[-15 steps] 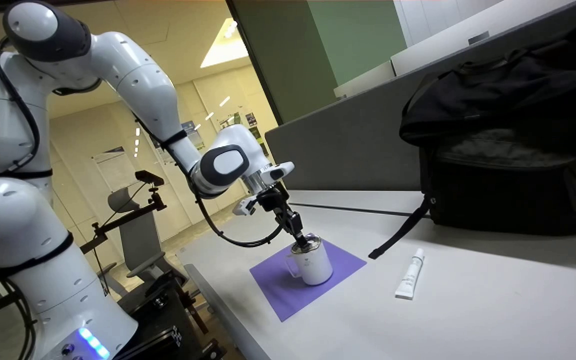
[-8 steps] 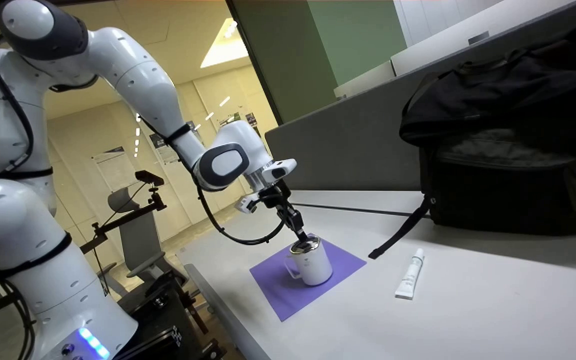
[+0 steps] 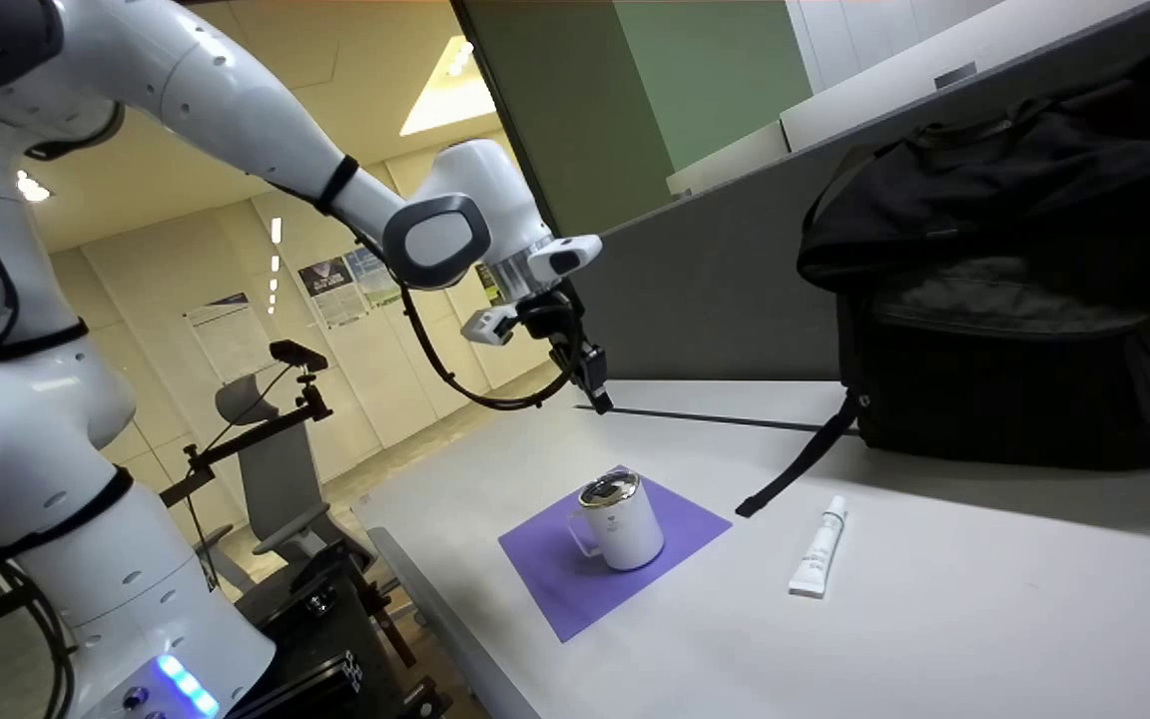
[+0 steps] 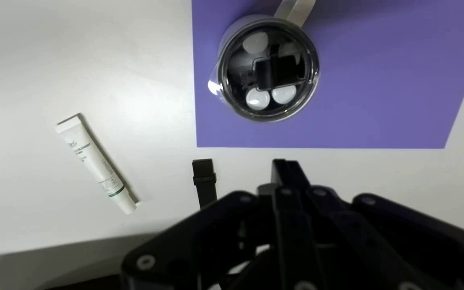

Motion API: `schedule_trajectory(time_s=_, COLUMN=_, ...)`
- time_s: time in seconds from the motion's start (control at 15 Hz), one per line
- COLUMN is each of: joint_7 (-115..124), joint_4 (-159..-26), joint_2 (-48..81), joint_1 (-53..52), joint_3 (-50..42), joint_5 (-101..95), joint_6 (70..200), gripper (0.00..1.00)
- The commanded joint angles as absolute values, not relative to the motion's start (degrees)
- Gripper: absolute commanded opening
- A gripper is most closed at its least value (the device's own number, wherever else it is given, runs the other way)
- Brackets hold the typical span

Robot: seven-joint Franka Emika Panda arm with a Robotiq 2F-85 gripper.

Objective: Open the sliding lid on the travel mug

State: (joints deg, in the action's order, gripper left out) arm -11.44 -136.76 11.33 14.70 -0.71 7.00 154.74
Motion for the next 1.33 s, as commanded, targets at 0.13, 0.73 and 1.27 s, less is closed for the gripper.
schedule_trajectory(time_s=0.13, joint_7=-12.27, joint_4=-133.66, joint_2=6.13, joint_1=12.89, joint_3=-4.66, joint_5=4.34, joint_6=142.90, gripper=0.28)
schedule_trajectory(time_s=0.73, joint_7=-10.63, joint_4=-131.65, joint_2=5.42, joint_1=11.17, joint_3=-7.42, joint_5=-2.35, joint_6=136.74, gripper=0.87)
schedule_trajectory(time_s=1.27, joint_7=-12.55, joint_4=-132.73, joint_2=5.62, joint_1=11.13, joint_3=-7.60, joint_5=-2.84, joint_6=138.25, gripper=1.00)
